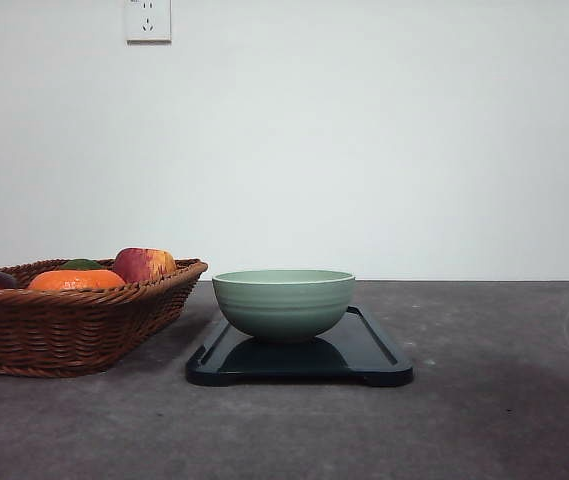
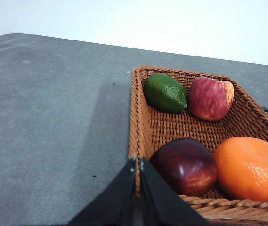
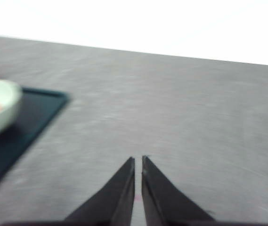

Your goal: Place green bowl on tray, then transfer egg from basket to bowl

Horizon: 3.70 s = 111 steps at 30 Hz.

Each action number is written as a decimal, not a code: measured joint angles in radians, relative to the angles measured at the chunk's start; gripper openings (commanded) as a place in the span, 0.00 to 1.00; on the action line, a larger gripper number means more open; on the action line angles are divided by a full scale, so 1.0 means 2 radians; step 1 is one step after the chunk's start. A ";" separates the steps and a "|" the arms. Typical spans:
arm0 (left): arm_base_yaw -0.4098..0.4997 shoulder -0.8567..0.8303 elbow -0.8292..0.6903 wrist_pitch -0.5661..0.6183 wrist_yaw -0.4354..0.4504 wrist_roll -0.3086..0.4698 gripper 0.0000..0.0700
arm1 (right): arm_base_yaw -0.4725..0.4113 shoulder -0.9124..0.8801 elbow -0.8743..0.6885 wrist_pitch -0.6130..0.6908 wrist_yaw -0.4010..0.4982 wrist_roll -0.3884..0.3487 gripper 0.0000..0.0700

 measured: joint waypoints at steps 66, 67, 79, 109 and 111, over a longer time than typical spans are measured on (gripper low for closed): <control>0.000 0.000 0.000 0.000 0.000 0.000 0.00 | -0.020 -0.052 -0.033 -0.003 0.000 -0.002 0.03; 0.000 0.000 0.000 0.000 0.000 0.000 0.00 | -0.020 -0.052 -0.033 -0.003 0.000 -0.002 0.03; 0.000 0.000 0.000 0.000 0.000 0.000 0.00 | -0.020 -0.052 -0.033 -0.003 0.000 -0.002 0.03; 0.000 0.000 0.000 0.000 0.000 0.000 0.00 | -0.020 -0.052 -0.033 -0.003 0.000 -0.002 0.03; 0.000 0.000 0.000 0.000 0.000 0.000 0.00 | -0.020 -0.052 -0.033 -0.003 0.000 -0.002 0.03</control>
